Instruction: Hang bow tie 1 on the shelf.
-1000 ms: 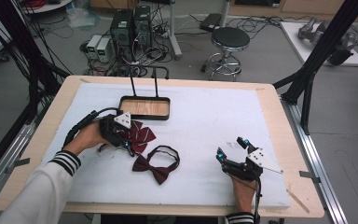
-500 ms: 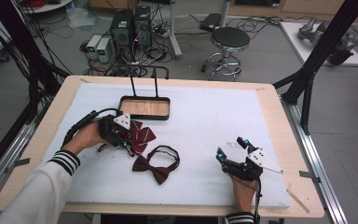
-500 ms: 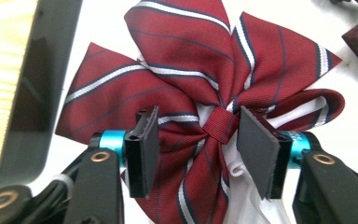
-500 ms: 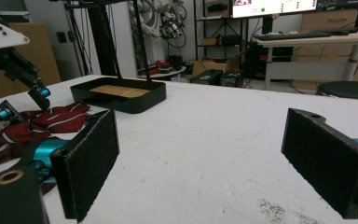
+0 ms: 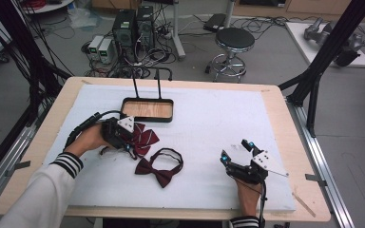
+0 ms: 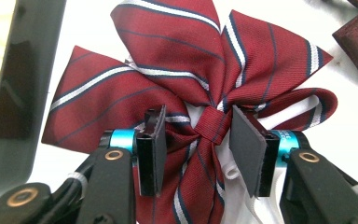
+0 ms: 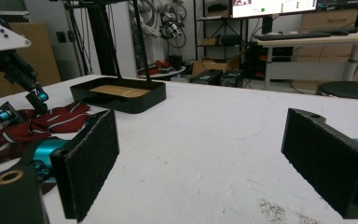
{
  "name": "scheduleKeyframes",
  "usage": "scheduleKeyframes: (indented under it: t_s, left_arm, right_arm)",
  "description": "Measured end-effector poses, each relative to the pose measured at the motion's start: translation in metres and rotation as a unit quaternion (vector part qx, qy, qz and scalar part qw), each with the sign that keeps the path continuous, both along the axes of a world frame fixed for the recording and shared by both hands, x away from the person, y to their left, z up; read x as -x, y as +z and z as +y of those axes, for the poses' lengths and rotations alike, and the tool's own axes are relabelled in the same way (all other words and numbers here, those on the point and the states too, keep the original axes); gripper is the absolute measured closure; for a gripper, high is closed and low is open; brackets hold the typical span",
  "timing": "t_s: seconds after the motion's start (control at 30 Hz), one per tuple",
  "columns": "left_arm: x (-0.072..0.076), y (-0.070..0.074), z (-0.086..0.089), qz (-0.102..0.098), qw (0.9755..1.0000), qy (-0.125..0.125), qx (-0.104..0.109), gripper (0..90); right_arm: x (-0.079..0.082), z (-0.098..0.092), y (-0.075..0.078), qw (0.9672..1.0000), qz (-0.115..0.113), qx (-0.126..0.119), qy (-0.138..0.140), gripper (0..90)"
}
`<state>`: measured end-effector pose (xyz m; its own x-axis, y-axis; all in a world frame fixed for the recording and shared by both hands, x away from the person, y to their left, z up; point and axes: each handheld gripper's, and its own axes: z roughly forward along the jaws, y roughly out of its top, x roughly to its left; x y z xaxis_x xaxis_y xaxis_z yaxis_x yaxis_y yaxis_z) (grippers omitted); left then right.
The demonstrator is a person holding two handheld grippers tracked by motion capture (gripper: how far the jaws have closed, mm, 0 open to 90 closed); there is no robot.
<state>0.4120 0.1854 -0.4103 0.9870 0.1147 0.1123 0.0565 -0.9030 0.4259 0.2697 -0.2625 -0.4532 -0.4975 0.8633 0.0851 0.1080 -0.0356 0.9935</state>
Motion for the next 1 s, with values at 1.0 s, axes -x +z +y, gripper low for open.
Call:
scheduleKeyframes:
  t_s: [1.0]
  left_arm:
    - [0.0027,0.001,0.0045,0.009,0.9995,0.022,0.019,73.5]
  right_arm:
    - [-0.0001,-0.0001,0.0,1.0,-0.001,0.0,0.0,10.3]
